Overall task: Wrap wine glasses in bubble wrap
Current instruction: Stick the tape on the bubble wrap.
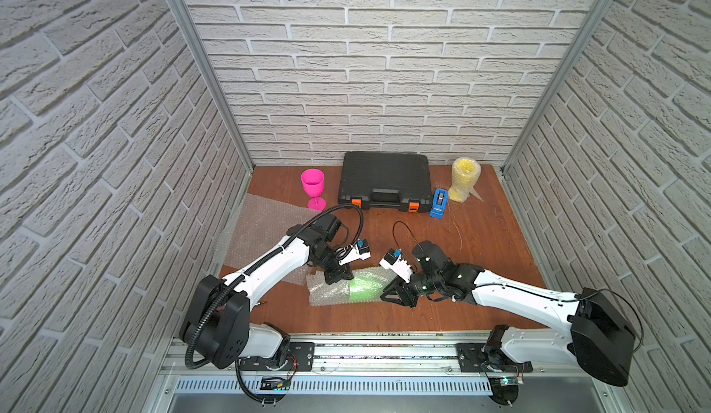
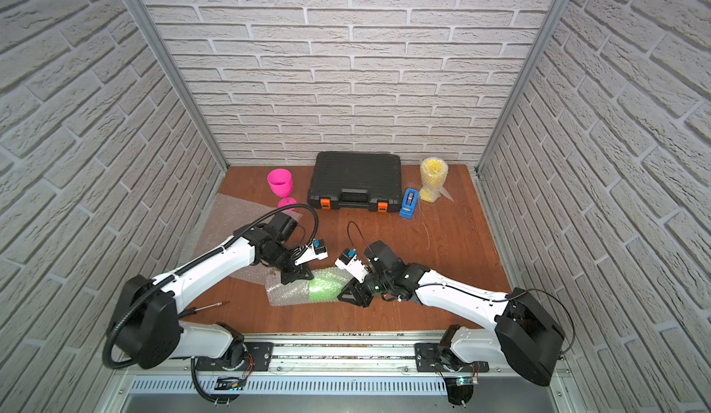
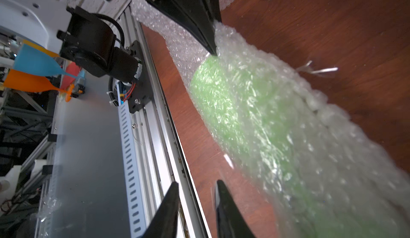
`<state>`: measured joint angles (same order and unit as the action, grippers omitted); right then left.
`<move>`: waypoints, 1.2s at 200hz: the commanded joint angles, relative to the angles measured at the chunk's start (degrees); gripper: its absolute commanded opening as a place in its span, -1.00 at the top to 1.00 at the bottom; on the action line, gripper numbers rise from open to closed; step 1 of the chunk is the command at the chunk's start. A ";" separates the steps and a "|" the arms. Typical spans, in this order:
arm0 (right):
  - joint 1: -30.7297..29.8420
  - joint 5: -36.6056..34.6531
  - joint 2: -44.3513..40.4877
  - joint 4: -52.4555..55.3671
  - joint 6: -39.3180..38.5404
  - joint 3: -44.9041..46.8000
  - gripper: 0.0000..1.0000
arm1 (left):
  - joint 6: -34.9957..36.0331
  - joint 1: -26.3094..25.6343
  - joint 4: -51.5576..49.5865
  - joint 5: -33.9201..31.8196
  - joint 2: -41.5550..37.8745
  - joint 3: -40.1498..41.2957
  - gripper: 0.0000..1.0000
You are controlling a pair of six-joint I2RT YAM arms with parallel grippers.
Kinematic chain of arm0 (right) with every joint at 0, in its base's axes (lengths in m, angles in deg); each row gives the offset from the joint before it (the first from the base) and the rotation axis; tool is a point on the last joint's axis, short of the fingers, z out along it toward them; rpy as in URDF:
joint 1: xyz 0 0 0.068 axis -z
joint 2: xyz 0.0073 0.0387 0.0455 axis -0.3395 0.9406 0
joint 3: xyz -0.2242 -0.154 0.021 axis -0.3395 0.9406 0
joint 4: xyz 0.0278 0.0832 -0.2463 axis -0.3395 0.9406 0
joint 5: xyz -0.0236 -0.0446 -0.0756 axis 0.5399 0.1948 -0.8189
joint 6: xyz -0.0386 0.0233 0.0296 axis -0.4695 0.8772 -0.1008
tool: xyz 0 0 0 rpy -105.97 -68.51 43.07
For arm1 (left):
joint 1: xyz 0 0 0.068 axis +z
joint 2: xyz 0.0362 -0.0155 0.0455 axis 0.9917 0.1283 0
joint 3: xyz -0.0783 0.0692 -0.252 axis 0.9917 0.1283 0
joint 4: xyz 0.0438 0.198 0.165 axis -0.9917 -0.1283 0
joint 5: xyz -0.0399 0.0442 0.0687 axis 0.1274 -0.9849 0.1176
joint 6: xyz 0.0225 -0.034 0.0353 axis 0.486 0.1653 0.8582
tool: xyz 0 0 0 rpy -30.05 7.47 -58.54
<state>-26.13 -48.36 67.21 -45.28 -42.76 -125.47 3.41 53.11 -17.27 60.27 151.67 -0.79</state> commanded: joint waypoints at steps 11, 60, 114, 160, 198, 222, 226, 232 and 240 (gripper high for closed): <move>-0.27 0.74 -1.13 1.05 1.71 -3.99 0.94 | 0.12 0.40 -0.17 1.24 -0.60 -0.05 1.00; -0.34 9.61 -4.21 6.50 5.59 -5.58 0.94 | 0.39 0.42 0.01 1.24 -0.79 -0.16 1.00; -1.40 14.70 -1.68 10.38 11.42 -4.21 0.94 | 0.40 0.27 0.05 1.31 -1.12 -0.13 1.00; -1.88 13.30 5.90 6.58 12.89 -6.15 0.94 | 0.91 -0.32 0.22 1.61 -1.60 0.23 1.00; -1.60 9.34 9.44 4.92 11.65 -11.95 0.94 | 3.17 -1.66 -0.59 1.73 -2.82 1.24 1.00; -0.48 6.96 9.62 5.08 10.92 -13.31 0.94 | 3.81 -2.12 -0.04 1.67 -4.27 2.50 1.00; -0.07 6.62 9.62 5.09 10.89 -13.39 0.94 | 3.83 -2.22 -0.04 1.70 -4.42 2.59 1.00; 0.45 6.09 9.62 4.90 10.97 -13.38 0.94 | 3.93 -2.30 0.05 1.74 -4.60 2.68 1.00; 1.35 5.28 9.75 4.62 11.27 -13.40 0.94 | 4.16 -2.52 0.23 1.84 -4.69 2.69 1.00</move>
<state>-27.07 -38.83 77.22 -35.78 -30.79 -136.75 4.28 52.41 -16.57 59.18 148.30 0.74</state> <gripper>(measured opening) 0.042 0.057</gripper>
